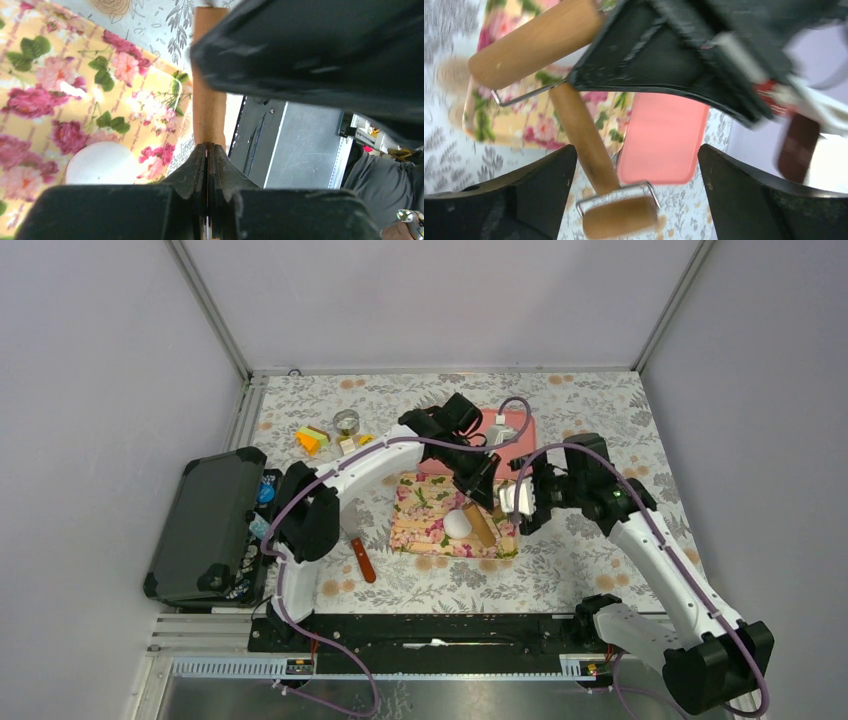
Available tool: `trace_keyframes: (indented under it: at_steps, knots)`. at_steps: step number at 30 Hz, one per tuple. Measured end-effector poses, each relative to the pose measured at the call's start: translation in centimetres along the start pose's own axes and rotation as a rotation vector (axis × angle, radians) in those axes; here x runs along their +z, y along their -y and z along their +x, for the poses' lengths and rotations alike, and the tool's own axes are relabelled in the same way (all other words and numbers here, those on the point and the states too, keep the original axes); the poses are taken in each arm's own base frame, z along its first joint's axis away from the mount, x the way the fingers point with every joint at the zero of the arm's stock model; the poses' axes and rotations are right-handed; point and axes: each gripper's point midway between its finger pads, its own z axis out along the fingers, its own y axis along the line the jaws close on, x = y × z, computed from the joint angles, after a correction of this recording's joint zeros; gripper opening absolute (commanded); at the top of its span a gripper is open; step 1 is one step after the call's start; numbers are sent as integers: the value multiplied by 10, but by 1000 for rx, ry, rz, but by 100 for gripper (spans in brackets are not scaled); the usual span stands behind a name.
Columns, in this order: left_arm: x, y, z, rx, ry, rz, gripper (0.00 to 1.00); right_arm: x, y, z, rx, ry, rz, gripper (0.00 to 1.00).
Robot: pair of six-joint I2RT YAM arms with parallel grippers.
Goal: Roll out the dumpling wrappers from the dough
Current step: Pick up the rolling pin from the center of the board.
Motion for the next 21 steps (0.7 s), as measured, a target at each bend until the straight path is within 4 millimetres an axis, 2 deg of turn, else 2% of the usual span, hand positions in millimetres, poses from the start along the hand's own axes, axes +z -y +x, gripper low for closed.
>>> trace_keyframes:
  at_steps: [4,7,11,17,21]
  knots:
    - [-19,-5,2,-9,26,-25,0,-18,37,-30,199,99,119,100]
    - [-42,-8,0,3,73,-45,0,-39,63,-56,389,182,215,100]
    - [-77,-3,-2,41,162,-72,0,-66,88,-81,607,284,306,100]
    - [-125,17,-4,129,328,-101,0,-90,111,-98,933,465,358,99]
    - [-154,37,-13,207,436,-102,0,-93,123,-102,1105,600,338,99]
